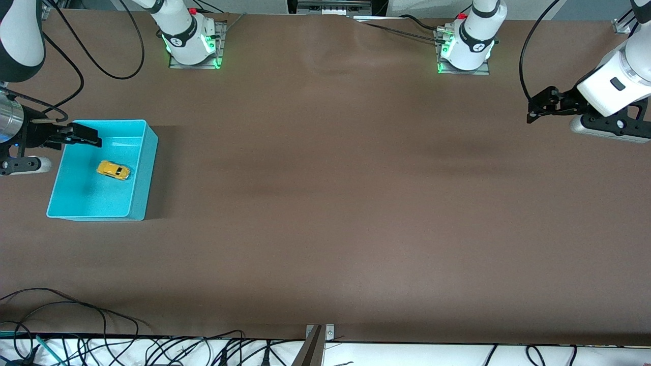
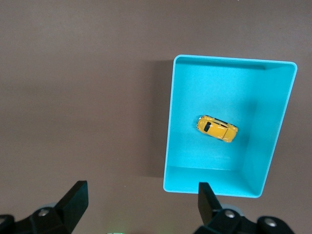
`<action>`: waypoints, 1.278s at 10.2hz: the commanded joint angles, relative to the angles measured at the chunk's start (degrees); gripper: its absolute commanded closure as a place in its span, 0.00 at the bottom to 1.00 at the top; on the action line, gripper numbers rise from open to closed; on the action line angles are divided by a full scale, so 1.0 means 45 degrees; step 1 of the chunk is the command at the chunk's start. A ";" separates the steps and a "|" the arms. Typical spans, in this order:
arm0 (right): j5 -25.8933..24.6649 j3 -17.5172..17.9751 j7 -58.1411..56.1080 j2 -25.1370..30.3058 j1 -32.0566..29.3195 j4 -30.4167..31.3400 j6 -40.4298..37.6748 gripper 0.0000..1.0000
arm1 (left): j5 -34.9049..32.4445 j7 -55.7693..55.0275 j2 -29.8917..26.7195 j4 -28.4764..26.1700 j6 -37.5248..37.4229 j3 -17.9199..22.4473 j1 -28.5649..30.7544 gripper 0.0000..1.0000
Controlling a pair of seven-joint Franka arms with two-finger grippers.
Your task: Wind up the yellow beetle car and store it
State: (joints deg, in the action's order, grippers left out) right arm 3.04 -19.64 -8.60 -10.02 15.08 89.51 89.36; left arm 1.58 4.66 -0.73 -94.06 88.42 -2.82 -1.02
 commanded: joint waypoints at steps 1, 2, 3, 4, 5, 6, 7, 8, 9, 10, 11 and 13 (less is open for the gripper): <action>-0.0342 0.1173 0.0661 0.0507 -0.0998 0.0148 -0.0229 0.00 | -0.0273 -0.0196 0.0046 0.0238 -0.0312 0.0003 -0.0066 0.00; -0.0594 0.2361 0.0700 0.0566 -0.1973 0.0149 -0.0229 0.00 | -0.0273 -0.0235 0.0065 0.0257 -0.0352 0.0003 -0.0085 0.00; -0.0809 0.2933 0.1145 0.0625 -0.2331 0.0207 -0.0248 0.00 | -0.0273 -0.0274 0.0065 0.0257 -0.0352 0.0003 -0.0086 0.00; -0.0850 0.3132 0.1653 0.0780 -0.2373 0.0401 -0.0113 0.00 | -0.0273 -0.0275 0.0046 0.0238 -0.0391 0.0003 -0.0066 0.00; -0.0870 0.3192 0.1677 0.0937 -0.2432 0.0712 0.0333 0.00 | -0.0273 -0.0294 0.0065 0.0276 -0.0410 0.0003 -0.0085 0.00; -0.0870 0.3212 0.1677 0.1015 -0.2471 0.0812 0.0454 0.00 | -0.0273 -0.0275 0.0046 0.0257 -0.0430 0.0003 -0.0066 0.00; -0.0889 0.3232 0.1523 0.1016 -0.2587 0.0794 0.0474 0.00 | -0.0273 -0.0255 0.0046 0.0257 -0.0430 0.0003 -0.0066 0.00; -0.0986 0.3541 0.1540 0.1016 -0.2782 0.0755 0.0436 0.00 | -0.0273 -0.0274 0.0065 0.0276 -0.0430 0.0003 -0.0085 0.00; -0.0987 0.3564 0.1560 0.0978 -0.2764 0.0658 0.0377 0.00 | -0.0273 -0.0275 0.0046 0.0257 -0.0449 0.0003 -0.0086 0.00; -0.0968 0.3583 0.1657 0.0977 -0.2745 0.0637 0.0377 0.00 | -0.0254 -0.0275 0.0046 0.0257 -0.0450 0.0003 -0.0086 0.00; -0.0968 0.3603 0.1677 0.0977 -0.2706 0.0637 0.0377 0.00 | -0.0253 -0.0275 0.0046 0.0257 -0.0450 0.0003 -0.0086 0.00; -0.0890 0.3584 0.1697 0.0977 -0.2706 0.0637 0.0357 0.00 | -0.0273 -0.0275 0.0046 0.0257 -0.0450 0.0003 -0.0086 0.00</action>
State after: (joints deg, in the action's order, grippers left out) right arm -0.44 -4.48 -1.94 -7.19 3.74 90.83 90.43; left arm 1.58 4.24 -0.73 -94.06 87.50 -2.84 -1.02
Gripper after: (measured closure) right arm 0.000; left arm 0.000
